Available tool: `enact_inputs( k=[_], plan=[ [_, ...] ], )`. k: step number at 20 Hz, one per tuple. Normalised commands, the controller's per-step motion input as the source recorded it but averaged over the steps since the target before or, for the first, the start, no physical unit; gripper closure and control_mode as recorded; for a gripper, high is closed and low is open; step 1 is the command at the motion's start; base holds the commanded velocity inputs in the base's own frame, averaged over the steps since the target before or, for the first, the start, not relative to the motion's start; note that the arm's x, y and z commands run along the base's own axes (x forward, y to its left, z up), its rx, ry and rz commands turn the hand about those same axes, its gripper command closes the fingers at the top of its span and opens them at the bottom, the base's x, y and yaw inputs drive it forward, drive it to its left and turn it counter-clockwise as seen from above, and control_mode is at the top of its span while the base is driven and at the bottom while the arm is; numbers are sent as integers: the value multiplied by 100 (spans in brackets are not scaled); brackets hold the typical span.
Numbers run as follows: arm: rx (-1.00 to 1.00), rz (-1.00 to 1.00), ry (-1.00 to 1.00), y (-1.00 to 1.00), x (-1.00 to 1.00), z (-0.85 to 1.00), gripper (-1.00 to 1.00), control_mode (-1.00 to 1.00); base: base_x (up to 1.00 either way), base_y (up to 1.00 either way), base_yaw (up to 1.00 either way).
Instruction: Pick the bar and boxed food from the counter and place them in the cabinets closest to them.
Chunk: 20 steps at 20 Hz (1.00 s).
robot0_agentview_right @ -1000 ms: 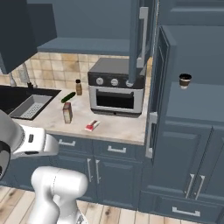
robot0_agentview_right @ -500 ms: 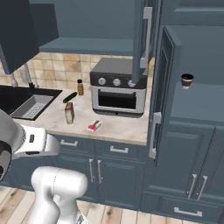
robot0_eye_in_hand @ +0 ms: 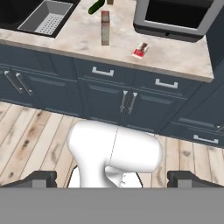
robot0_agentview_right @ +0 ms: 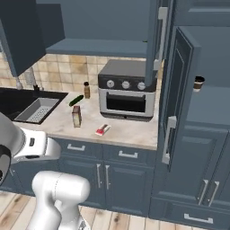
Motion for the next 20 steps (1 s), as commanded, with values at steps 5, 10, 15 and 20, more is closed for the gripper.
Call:
enact_inputs(
  k=[5,10,15,20],
  plan=[
    [0,0,0,0,0,0,-100,100,11,0,0],
    [0,0,0,0,0,0,-100,100,45,5,-3],
    [0,0,0,0,0,0,-100,100,51,8,-4],
    [0,0,0,0,0,0,-100,100,53,12,-4]
  ],
)
